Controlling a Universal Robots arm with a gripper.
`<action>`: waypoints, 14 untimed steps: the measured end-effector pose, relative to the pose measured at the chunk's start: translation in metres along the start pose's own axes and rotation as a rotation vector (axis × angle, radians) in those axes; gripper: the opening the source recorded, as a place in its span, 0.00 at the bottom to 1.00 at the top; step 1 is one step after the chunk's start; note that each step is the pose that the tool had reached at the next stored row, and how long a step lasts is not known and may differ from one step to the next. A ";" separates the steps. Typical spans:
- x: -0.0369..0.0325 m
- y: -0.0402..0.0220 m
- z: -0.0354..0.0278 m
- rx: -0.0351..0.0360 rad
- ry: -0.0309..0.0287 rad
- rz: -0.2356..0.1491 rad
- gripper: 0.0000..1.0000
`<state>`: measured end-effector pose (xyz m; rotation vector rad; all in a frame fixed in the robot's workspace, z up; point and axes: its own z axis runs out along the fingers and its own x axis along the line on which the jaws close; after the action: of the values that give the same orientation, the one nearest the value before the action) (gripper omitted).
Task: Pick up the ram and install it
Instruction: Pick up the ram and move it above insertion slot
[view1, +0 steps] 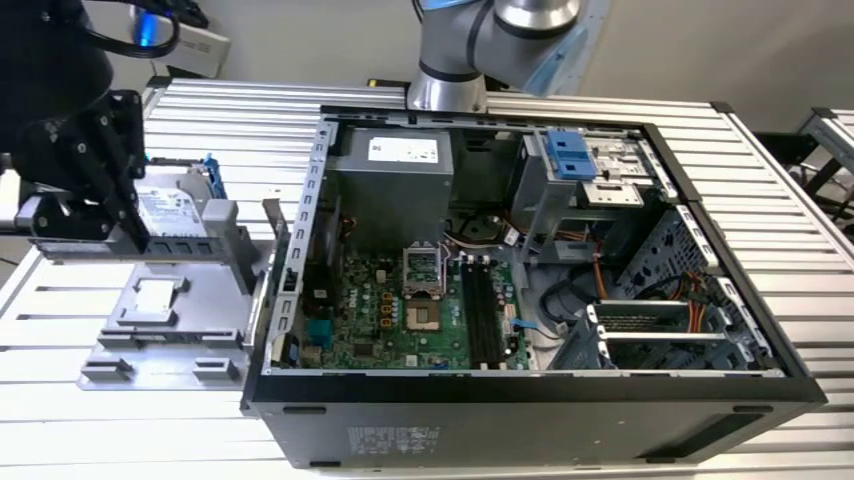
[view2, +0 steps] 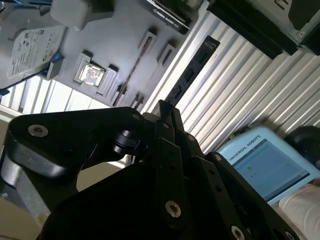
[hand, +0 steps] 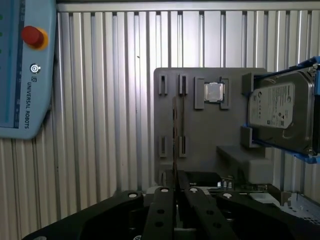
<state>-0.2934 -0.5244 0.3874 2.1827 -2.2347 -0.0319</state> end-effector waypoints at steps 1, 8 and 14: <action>0.0000 -0.0025 -0.0001 -0.0002 0.0000 0.000 0.00; -0.0002 -0.0093 -0.0045 -0.0013 -0.0001 0.000 0.00; -0.0006 -0.0253 -0.0051 -0.0030 0.0001 0.000 0.00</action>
<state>-0.2680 -0.5244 0.3918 2.1811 -2.2332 -0.0352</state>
